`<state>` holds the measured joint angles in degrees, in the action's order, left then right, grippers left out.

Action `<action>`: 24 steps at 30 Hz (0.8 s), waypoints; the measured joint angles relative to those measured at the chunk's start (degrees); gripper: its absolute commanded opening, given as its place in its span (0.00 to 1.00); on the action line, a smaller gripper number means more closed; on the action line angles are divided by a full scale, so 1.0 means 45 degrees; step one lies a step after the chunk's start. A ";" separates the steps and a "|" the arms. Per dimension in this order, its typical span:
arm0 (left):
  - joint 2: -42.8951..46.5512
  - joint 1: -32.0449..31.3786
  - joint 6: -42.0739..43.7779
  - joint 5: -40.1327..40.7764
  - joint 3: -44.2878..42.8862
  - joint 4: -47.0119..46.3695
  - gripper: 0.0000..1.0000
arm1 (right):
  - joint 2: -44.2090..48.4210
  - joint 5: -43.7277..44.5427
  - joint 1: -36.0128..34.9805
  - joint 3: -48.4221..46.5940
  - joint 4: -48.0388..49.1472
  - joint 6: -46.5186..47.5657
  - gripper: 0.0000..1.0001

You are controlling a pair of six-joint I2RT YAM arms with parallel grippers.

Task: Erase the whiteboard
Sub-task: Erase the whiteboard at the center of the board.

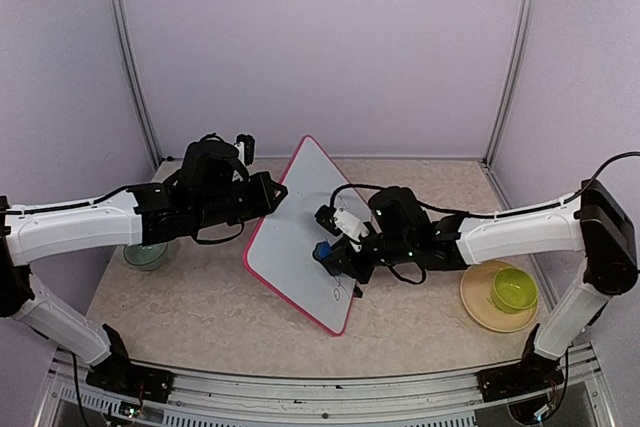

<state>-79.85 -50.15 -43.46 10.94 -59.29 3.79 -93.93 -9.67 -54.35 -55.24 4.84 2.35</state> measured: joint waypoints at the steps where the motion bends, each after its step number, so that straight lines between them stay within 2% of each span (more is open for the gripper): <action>1: 0.0000 0.0000 0.0000 -0.0005 0.0000 -0.0005 0.00 | 0.0024 -0.0019 0.0029 0.0253 0.0155 -0.0078 0.00; 10: 0.0005 0.0005 -0.0010 -0.0107 0.0044 -0.0155 0.00 | 0.0243 0.0010 0.0165 0.1768 0.0588 -0.0442 0.00; 24: 0.0141 0.0005 -0.0029 -0.0136 0.0248 -0.0335 0.00 | 0.0282 0.0024 0.0170 0.2200 0.0447 -0.0588 0.00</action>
<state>-79.22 -50.13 -43.59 10.33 -58.17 2.28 -92.66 -9.56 -53.58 -45.34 6.85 -0.30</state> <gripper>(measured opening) 0.049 0.220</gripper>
